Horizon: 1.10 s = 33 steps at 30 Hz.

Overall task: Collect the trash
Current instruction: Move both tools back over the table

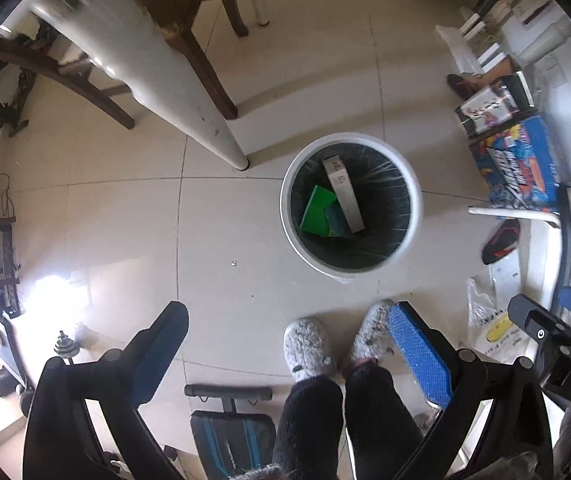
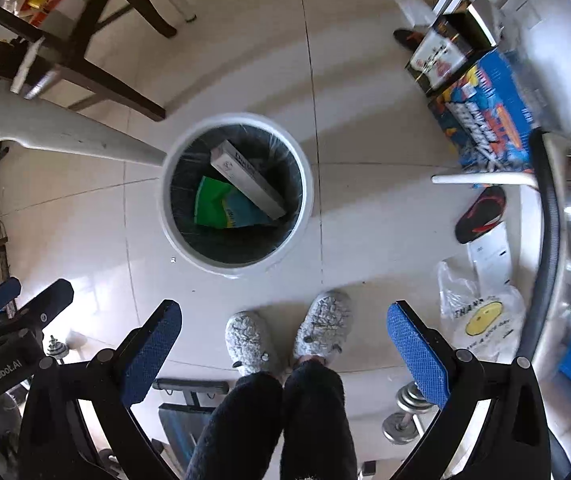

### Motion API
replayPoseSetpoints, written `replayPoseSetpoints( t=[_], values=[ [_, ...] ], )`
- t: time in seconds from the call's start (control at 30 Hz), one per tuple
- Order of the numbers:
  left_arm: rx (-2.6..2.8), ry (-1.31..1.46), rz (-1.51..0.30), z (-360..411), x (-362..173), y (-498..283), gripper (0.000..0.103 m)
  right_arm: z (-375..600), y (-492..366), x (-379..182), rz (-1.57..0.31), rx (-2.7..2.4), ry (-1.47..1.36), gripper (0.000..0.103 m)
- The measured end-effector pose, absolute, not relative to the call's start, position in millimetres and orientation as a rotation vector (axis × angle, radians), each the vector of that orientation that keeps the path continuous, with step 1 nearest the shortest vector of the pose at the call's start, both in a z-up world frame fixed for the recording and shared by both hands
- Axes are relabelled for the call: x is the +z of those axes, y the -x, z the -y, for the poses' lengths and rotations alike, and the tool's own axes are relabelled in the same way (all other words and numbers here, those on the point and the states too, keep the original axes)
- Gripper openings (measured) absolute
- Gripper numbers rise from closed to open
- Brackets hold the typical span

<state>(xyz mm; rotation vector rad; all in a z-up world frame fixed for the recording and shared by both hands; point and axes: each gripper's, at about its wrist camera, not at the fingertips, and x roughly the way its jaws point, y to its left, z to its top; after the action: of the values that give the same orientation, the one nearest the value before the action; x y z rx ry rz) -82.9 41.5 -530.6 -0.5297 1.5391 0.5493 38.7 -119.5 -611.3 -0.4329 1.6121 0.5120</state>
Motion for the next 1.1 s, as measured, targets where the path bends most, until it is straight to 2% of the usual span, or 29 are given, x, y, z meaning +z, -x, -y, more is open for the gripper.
replayPoseSetpoints(
  t=[0.37,0.57,0.73,0.87,0.97,1.1],
  values=[
    [0.497,0.521,-1.512,-17,-399,111,0.103,141,-10,-448,-1.573,0.535,0.363,0.103],
    [0.49,0.464,-1.424,-18,-318,103,0.103,142,0,-363,-1.55,0.554,0.269,0.103],
    [0.49,0.33,-1.29,-31,-251,45,0.103,133,-29,-295,-1.486,0.58,0.195,0.103],
    [0.452,0.195,-1.222,-44,-220,-25,0.103,130,-84,-248,-1.418,0.558,0.16,0.103],
    [0.406,0.07,-1.2,-45,-211,-90,0.103,136,-135,-232,-1.387,0.512,0.155,0.103],
    [0.326,-0.105,-1.237,-41,-227,-188,0.102,152,-213,-235,-1.399,0.448,0.117,0.103]
  ],
)
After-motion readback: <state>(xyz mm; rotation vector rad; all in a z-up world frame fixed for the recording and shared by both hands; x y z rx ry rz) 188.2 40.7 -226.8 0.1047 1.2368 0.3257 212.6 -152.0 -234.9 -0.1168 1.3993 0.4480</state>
